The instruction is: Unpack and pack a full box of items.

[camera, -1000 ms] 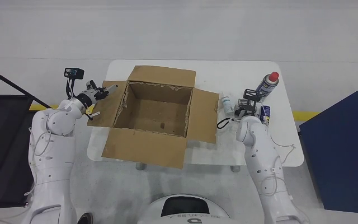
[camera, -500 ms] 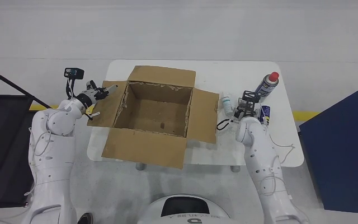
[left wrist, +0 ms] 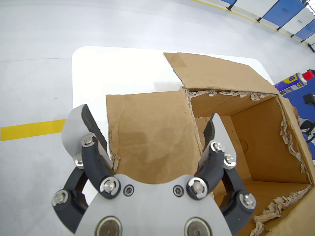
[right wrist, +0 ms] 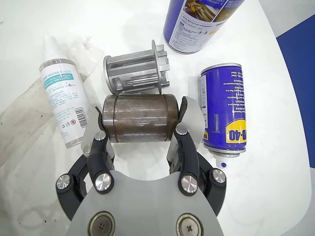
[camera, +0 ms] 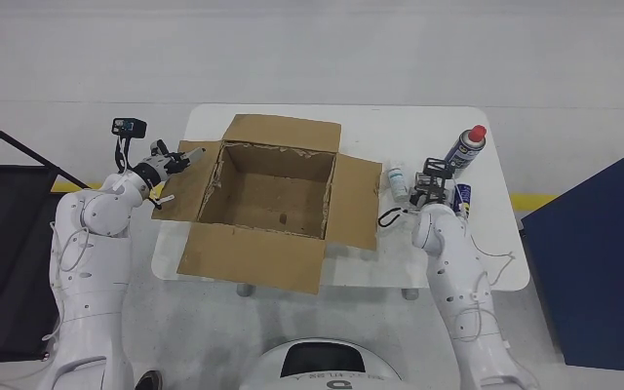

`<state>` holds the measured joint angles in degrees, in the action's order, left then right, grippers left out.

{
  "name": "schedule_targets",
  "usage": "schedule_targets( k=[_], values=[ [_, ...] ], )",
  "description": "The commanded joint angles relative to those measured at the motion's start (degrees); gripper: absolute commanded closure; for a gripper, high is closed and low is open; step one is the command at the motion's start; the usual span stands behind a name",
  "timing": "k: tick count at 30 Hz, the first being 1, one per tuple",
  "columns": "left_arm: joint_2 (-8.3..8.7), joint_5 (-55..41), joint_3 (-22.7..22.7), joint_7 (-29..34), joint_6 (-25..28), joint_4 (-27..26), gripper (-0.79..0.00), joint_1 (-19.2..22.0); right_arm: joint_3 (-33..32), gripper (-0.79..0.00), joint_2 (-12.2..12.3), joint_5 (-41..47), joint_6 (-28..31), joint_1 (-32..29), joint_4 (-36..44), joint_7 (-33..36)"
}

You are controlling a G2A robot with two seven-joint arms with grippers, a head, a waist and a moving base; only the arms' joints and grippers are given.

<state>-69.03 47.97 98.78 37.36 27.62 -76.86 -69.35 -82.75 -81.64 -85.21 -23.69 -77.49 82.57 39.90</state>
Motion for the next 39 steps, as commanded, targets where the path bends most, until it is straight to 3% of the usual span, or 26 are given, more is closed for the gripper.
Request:
schedule_targets(
  k=[1,6,14,24,30,34,37,39],
  values=[
    [0.0,0.0,0.0,0.0,0.0,0.0,-0.785,0.0,0.0,0.0,0.0,-0.1,0.0,0.0,-0.1,0.0],
    [0.0,0.0,0.0,0.0,0.0,0.0,-0.785,0.0,-1.1,0.0,0.1,0.9,1.5,-2.3,3.0,-1.3],
    [0.0,0.0,0.0,0.0,0.0,0.0,-0.785,0.0,-4.2,0.0,0.6,3.6,5.3,-11.3,13.5,-6.4],
    [0.0,0.0,0.0,0.0,0.0,0.0,-0.785,0.0,-9.4,0.0,1.0,15.7,14.8,-18.3,20.6,-14.6],
    [0.0,0.0,0.0,0.0,0.0,0.0,-0.785,0.0,-12.5,0.0,1.4,27.0,26.0,-22.1,25.5,-18.8],
    [0.0,0.0,0.0,0.0,0.0,0.0,-0.785,0.0,-14.6,0.0,1.9,34.9,38.3,-25.4,28.9,-19.7],
    [0.0,0.0,0.0,0.0,0.0,0.0,-0.785,0.0,-15.8,0.0,2.5,40.3,46.3,-26.3,30.0,-16.5],
    [0.0,0.0,0.0,0.0,0.0,0.0,-0.785,0.0,-16.7,0.0,2.8,42.7,48.2,-26.0,30.0,-13.9]
  ],
)
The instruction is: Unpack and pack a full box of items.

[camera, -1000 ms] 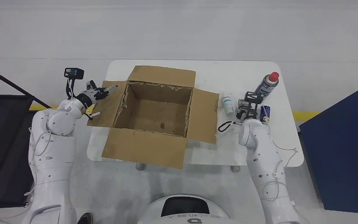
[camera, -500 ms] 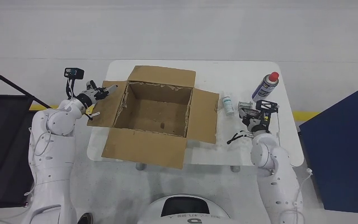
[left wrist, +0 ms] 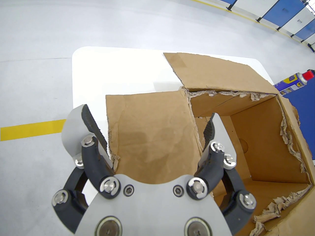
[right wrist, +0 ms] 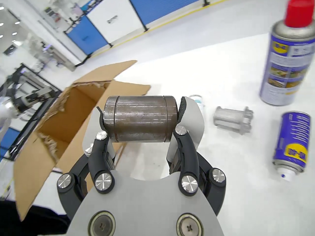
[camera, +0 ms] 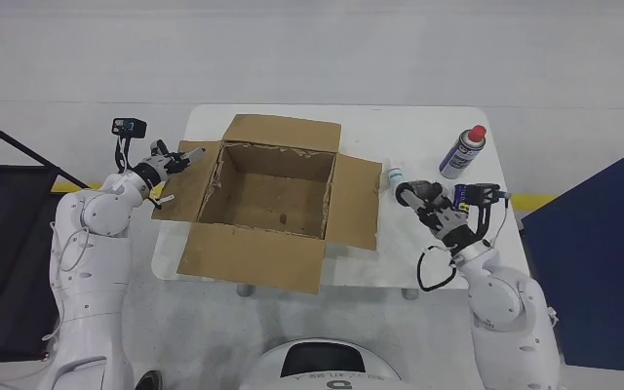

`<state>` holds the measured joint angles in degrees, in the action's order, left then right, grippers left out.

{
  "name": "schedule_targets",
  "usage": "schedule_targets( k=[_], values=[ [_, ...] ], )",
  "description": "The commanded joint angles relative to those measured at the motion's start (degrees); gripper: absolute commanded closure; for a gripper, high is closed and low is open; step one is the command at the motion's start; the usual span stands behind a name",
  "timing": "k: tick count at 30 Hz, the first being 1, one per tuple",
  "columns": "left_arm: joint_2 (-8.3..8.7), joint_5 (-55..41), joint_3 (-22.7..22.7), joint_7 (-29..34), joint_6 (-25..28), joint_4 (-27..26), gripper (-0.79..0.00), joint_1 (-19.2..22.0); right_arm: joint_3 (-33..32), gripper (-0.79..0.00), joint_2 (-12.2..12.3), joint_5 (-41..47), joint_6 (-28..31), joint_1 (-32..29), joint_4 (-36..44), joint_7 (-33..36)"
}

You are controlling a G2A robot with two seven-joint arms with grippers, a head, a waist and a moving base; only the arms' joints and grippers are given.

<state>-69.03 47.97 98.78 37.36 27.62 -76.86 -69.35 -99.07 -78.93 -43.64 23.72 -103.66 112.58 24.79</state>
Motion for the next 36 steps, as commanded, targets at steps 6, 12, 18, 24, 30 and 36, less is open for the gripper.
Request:
schedule_targets(
  k=[6,12,18,24,30,36],
  values=[
    [0.0,0.0,0.0,0.0,0.0,0.0,-0.785,0.0,-0.4,0.0,0.1,1.1,0.8,0.2,0.0,1.2],
    [0.0,0.0,0.0,0.0,0.0,0.0,-0.785,0.0,0.9,0.0,0.2,1.9,2.0,0.4,-0.1,1.7],
    [0.0,0.0,0.0,0.0,0.0,0.0,-0.785,0.0,10.9,0.0,0.2,-1.9,2.2,7.2,1.7,5.8],
    [0.0,0.0,0.0,0.0,0.0,0.0,-0.785,0.0,21.9,0.0,-0.3,-0.6,-0.6,18.6,-2.6,11.3],
    [0.0,0.0,0.0,0.0,0.0,0.0,-0.785,0.0,35.1,0.0,-2.1,-7.0,-10.1,32.4,-12.4,13.2],
    [0.0,0.0,0.0,0.0,0.0,0.0,-0.785,0.0,48.0,0.0,-5.4,-12.7,-21.7,43.8,-28.6,11.2]
  ],
)
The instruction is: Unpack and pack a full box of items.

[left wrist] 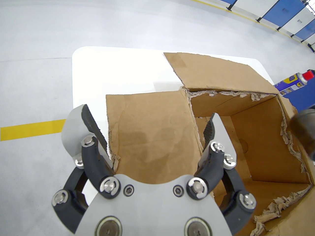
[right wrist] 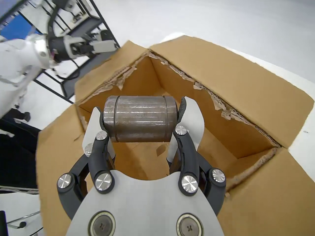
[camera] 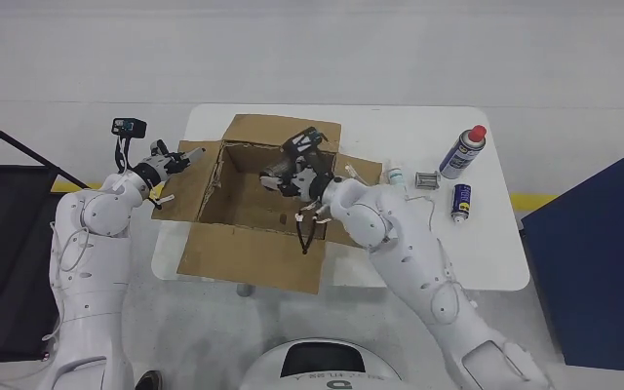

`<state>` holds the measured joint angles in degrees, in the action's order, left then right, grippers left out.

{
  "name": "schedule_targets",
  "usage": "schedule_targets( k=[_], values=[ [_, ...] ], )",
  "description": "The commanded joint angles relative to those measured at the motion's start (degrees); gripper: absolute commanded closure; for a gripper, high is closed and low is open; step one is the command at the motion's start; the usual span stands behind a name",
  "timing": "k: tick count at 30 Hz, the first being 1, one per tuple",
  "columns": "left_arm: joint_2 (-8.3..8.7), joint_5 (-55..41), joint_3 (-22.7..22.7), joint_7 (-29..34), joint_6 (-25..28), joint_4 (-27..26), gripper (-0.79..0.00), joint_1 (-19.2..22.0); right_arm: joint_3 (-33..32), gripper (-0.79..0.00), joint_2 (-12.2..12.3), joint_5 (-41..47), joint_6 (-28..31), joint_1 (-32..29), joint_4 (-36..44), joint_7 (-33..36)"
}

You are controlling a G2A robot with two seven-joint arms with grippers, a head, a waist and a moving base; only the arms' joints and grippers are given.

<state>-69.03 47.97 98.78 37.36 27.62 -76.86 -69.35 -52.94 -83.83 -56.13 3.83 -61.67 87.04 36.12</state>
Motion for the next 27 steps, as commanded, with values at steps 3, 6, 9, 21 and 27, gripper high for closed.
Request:
schedule_targets(
  k=[3,6,9,21,27],
  values=[
    [0.0,0.0,0.0,0.0,0.0,0.0,-0.785,0.0,6.0,0.0,-2.2,1.4,-4.1,5.5,-9.8,0.6],
    [0.0,0.0,0.0,0.0,0.0,0.0,-0.785,0.0,8.5,0.0,-3.5,2.6,-5.5,8.1,-15.1,0.6],
    [0.0,0.0,0.0,0.0,0.0,0.0,-0.785,0.0,10.5,0.0,-4.5,2.0,-8.1,9.9,-18.9,1.2],
    [0.0,0.0,0.0,0.0,0.0,0.0,-0.785,0.0,14.8,-0.397,-8.0,0.9,-19.9,13.1,-26.7,3.8],
    [0.0,0.0,0.0,0.0,0.0,0.0,-0.785,0.0,14.8,-0.785,-8.3,-0.1,-21.6,12.0,-25.2,5.5]
  ],
)
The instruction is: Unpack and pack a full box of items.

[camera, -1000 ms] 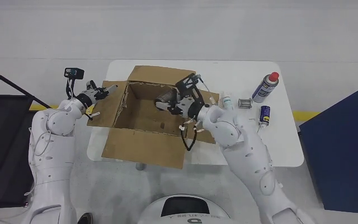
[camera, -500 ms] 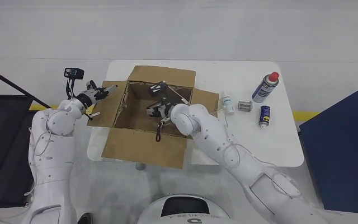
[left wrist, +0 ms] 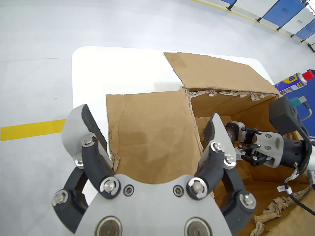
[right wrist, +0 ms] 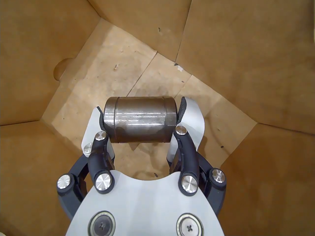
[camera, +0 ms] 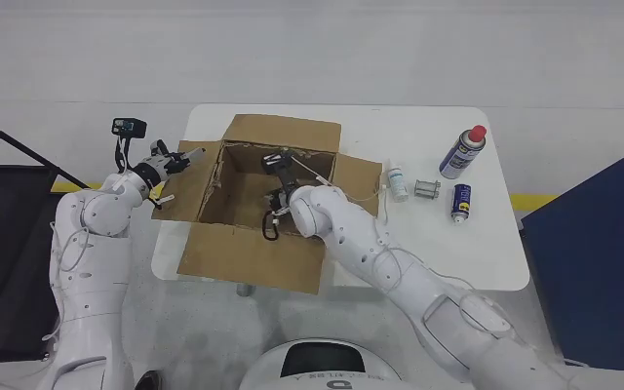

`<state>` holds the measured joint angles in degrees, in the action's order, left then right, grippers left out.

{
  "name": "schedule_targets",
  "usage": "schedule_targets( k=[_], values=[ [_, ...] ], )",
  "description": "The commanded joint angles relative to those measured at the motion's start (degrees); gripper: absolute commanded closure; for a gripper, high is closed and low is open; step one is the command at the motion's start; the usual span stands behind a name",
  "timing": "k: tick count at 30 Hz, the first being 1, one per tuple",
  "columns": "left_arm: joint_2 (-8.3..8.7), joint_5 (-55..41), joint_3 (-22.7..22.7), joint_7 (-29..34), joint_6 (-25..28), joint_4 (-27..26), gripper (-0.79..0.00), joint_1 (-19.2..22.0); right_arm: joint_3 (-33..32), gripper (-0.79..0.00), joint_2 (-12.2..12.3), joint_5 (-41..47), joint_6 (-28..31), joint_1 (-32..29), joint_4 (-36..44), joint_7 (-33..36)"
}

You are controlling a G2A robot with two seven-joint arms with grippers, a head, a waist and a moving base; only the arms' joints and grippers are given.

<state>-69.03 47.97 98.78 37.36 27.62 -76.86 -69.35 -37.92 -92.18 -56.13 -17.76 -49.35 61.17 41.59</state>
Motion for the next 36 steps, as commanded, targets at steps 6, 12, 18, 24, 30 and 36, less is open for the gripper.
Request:
schedule_targets(
  k=[6,12,18,24,30,36],
  values=[
    [0.0,0.0,0.0,0.0,0.0,0.0,-0.785,0.0,-5.1,-0.785,2.5,-3.3,1.7,-6.3,13.0,-2.4],
    [0.0,0.0,0.0,0.0,0.0,0.0,-0.785,0.0,-17.4,-0.785,7.2,-5.0,11.3,-21.4,36.6,-6.1],
    [0.0,0.0,0.0,0.0,0.0,0.0,-0.785,0.0,-35.6,-0.785,10.8,2.5,24.6,-38.9,52.5,-13.6],
    [0.0,0.0,0.0,0.0,0.0,0.0,-0.785,0.0,-49.5,-0.785,12.0,12.9,27.4,-45.8,53.0,-18.0],
    [0.0,0.0,0.0,0.0,0.0,0.0,-0.785,0.0,-52.7,-0.785,12.3,15.2,26.7,-46.9,51.4,-19.9],
    [0.0,0.0,0.0,0.0,0.0,0.0,-0.785,0.0,-52.7,-0.785,12.3,15.2,26.7,-46.9,51.4,-19.9]
  ],
)
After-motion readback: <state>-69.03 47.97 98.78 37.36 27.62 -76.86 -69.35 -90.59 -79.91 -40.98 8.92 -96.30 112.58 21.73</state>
